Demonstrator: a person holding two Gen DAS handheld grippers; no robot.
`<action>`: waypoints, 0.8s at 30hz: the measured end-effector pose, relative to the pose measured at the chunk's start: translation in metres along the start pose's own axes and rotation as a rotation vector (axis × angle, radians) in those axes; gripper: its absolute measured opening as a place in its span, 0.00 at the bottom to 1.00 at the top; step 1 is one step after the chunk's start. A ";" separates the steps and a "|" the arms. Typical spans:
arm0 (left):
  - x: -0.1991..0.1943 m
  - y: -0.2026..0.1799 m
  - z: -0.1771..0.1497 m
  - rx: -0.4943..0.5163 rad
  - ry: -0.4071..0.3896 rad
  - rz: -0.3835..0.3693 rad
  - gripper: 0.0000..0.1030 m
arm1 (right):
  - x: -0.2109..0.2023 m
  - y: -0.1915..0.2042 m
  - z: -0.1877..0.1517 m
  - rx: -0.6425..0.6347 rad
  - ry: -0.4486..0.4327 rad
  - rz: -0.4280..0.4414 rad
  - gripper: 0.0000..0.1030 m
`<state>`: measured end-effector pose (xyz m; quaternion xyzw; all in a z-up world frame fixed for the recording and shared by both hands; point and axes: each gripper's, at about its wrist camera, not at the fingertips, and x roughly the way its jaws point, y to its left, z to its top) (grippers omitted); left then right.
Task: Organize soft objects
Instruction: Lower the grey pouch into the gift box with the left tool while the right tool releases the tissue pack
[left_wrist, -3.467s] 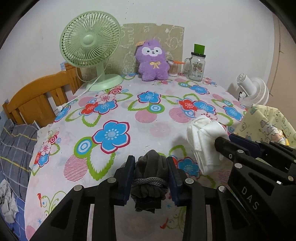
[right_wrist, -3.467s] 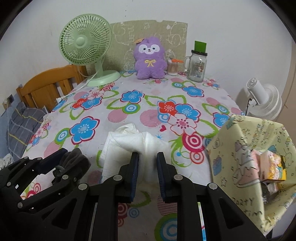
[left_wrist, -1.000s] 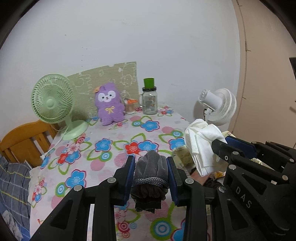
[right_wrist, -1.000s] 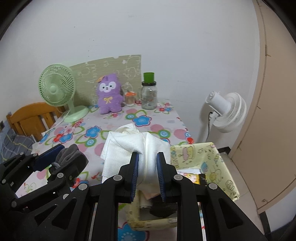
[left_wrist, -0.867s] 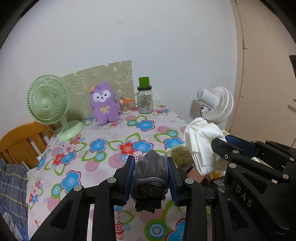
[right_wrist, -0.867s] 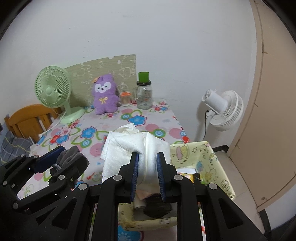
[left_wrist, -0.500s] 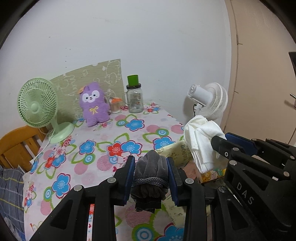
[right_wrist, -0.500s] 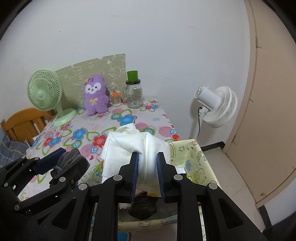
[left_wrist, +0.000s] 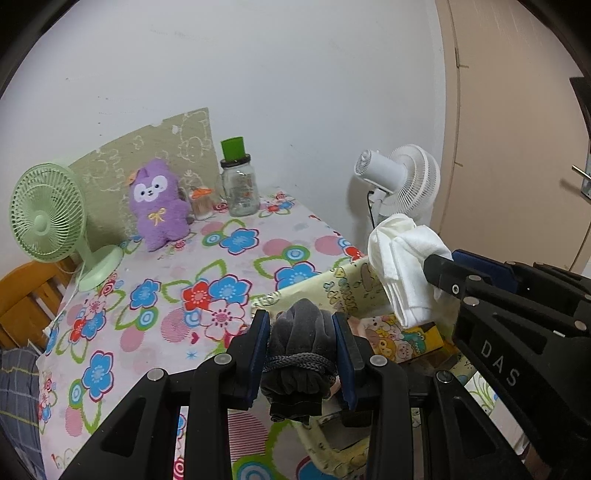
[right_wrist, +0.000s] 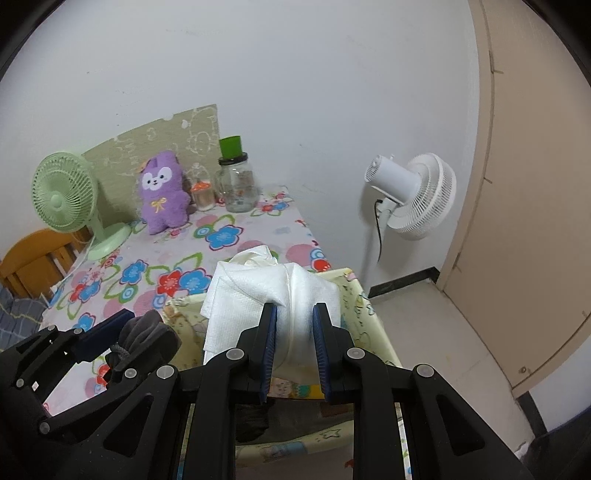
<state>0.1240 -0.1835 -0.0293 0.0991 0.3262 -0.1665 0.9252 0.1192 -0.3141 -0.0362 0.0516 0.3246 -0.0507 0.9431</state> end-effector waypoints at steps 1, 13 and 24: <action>0.003 -0.002 0.000 0.004 0.006 -0.002 0.33 | 0.001 -0.002 -0.001 0.002 0.003 -0.001 0.22; 0.029 -0.024 -0.003 0.028 0.076 -0.019 0.38 | 0.016 -0.020 -0.005 0.019 0.031 0.001 0.22; 0.030 -0.031 -0.003 0.070 0.054 0.035 0.75 | 0.032 -0.015 -0.006 0.000 0.049 0.031 0.22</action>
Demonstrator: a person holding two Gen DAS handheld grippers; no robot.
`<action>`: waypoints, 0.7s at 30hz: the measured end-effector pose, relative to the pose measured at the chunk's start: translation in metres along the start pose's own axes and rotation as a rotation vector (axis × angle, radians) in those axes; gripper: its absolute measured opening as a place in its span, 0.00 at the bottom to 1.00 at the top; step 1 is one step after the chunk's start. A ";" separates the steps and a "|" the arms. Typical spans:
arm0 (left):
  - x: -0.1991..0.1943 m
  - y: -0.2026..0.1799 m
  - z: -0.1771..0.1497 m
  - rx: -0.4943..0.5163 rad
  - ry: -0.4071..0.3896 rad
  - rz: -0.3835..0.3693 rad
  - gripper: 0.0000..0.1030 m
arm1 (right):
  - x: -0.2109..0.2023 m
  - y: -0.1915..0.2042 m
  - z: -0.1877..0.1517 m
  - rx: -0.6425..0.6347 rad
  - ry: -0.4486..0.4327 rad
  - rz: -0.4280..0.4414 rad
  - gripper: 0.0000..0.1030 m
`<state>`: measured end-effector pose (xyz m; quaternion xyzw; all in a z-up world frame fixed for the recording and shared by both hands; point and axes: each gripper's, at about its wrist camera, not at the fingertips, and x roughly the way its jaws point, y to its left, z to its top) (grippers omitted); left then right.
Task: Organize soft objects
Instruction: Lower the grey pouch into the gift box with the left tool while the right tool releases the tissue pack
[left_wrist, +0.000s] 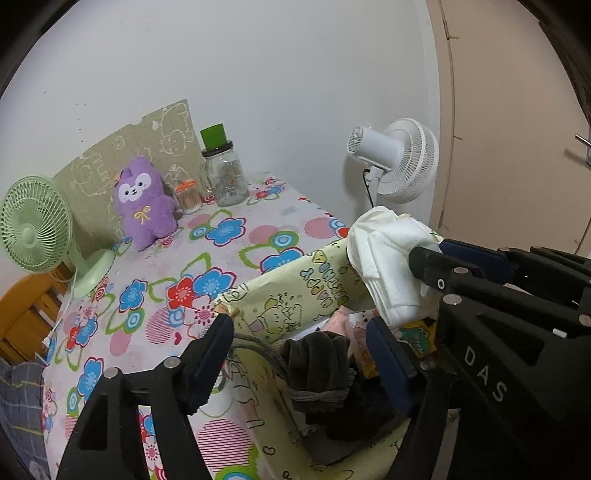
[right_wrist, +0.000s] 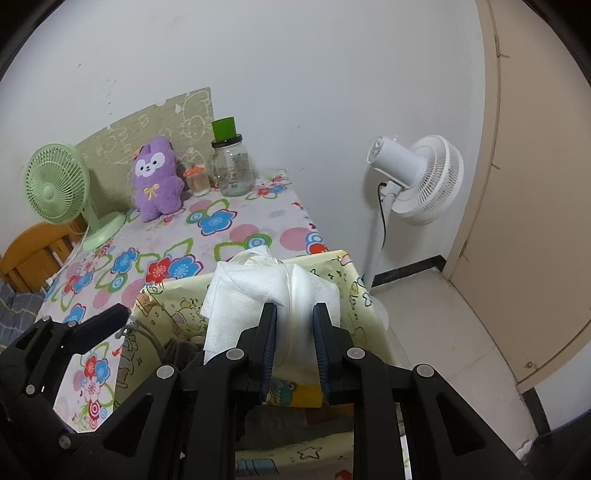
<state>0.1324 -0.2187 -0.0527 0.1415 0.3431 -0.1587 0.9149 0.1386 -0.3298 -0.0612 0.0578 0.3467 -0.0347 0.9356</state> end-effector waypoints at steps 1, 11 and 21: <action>0.000 0.001 0.000 -0.001 0.002 0.004 0.76 | 0.001 0.000 0.000 -0.001 0.000 0.003 0.22; 0.012 0.014 0.000 -0.021 0.027 0.038 0.85 | 0.016 0.013 0.002 -0.027 0.027 0.034 0.38; 0.012 0.023 -0.006 -0.033 0.030 0.038 0.89 | 0.019 0.024 -0.002 -0.028 0.043 0.049 0.77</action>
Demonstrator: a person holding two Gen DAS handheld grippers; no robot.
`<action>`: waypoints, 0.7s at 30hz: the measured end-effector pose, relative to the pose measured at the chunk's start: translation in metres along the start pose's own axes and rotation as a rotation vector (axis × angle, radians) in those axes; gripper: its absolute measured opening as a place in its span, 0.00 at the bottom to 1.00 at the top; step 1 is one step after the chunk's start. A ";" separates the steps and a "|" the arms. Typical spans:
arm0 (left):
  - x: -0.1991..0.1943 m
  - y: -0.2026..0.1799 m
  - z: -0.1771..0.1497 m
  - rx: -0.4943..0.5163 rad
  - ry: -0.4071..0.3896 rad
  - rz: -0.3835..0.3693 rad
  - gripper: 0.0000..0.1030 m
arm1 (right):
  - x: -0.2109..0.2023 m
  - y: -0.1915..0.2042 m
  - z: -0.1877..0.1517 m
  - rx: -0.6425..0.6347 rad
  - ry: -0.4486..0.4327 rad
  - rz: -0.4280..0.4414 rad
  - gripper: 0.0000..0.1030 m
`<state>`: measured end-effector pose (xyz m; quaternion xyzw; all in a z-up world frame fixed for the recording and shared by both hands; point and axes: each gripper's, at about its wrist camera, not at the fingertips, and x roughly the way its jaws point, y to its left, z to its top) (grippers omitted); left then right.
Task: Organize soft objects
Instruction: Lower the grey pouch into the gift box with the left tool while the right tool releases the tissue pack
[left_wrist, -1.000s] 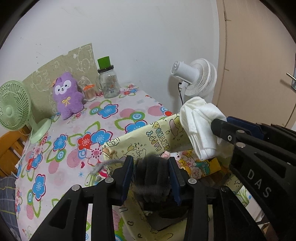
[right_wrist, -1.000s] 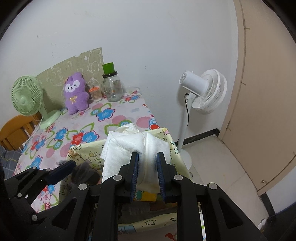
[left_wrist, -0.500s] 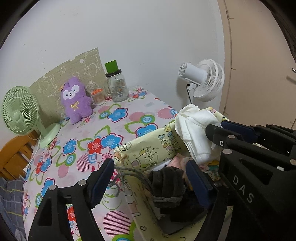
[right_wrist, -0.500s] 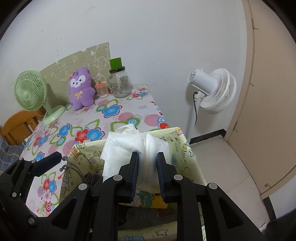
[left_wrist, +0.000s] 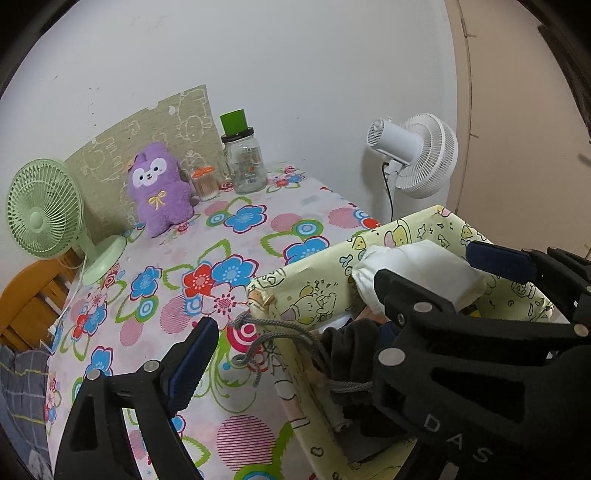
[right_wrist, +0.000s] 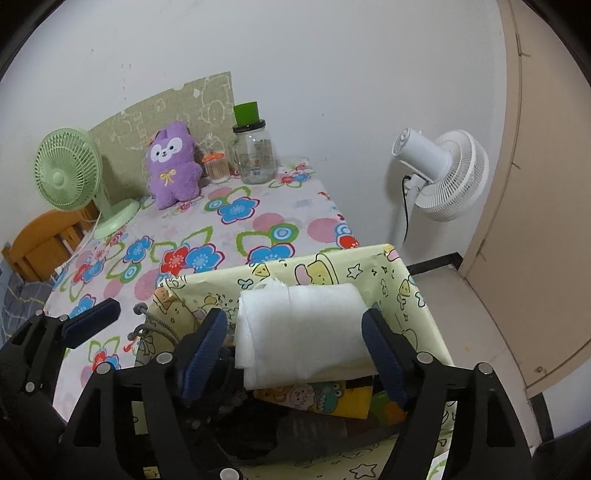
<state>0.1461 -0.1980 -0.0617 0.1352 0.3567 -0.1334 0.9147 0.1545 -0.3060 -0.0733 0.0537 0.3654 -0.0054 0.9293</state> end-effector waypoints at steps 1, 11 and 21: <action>-0.001 0.001 -0.001 -0.002 -0.001 0.000 0.89 | 0.000 0.001 -0.001 0.001 0.003 -0.001 0.78; -0.011 0.011 -0.010 -0.015 -0.012 0.010 0.93 | -0.010 0.019 -0.010 -0.020 -0.011 -0.010 0.90; -0.028 0.026 -0.024 -0.034 -0.032 0.021 0.98 | -0.024 0.042 -0.017 -0.046 -0.026 -0.001 0.91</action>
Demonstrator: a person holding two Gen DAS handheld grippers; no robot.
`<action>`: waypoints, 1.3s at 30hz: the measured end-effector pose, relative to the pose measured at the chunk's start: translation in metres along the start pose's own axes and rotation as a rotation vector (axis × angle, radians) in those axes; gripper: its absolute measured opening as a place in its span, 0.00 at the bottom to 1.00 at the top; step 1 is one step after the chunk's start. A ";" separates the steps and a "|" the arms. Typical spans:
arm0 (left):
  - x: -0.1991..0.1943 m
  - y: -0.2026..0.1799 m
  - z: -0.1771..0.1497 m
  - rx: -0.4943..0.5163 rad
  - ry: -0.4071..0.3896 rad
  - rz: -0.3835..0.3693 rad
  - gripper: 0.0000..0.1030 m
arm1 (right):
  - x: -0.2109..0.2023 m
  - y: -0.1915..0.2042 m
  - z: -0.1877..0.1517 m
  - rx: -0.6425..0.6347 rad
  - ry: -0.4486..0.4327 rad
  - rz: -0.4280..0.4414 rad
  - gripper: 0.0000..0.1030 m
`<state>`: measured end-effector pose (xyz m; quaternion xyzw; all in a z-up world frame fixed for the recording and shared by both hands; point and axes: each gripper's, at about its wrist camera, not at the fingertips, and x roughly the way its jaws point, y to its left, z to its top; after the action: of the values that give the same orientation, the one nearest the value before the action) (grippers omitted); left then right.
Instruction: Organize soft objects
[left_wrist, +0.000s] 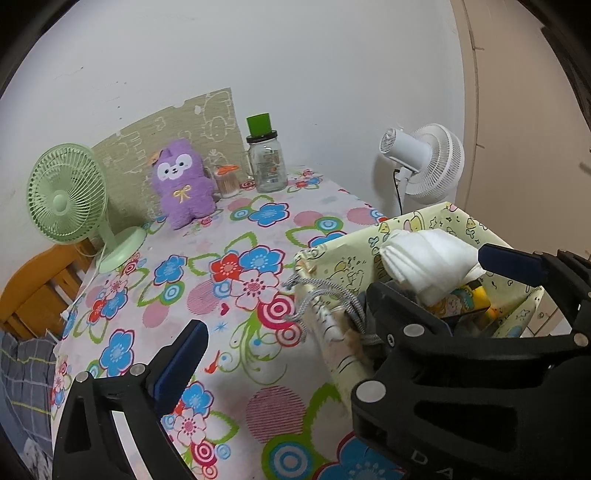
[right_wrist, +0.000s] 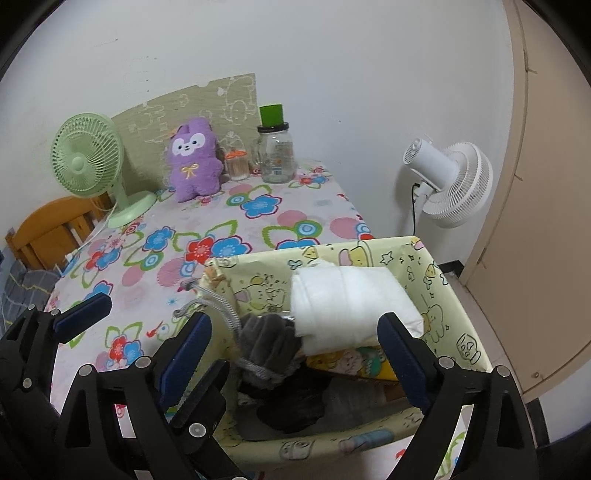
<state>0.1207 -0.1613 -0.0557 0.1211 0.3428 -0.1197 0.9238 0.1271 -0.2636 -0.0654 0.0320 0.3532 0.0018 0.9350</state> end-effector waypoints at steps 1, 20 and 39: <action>-0.001 0.002 -0.001 -0.003 0.000 0.001 0.98 | -0.002 0.003 -0.001 -0.003 -0.002 0.001 0.91; -0.028 0.046 -0.030 -0.074 -0.034 0.023 0.99 | -0.025 0.048 -0.015 -0.050 -0.039 0.015 0.91; -0.056 0.092 -0.060 -0.163 -0.060 0.104 1.00 | -0.054 0.086 -0.031 -0.139 -0.102 0.024 0.91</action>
<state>0.0713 -0.0488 -0.0499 0.0597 0.3168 -0.0468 0.9454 0.0674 -0.1773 -0.0475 -0.0284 0.3038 0.0359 0.9516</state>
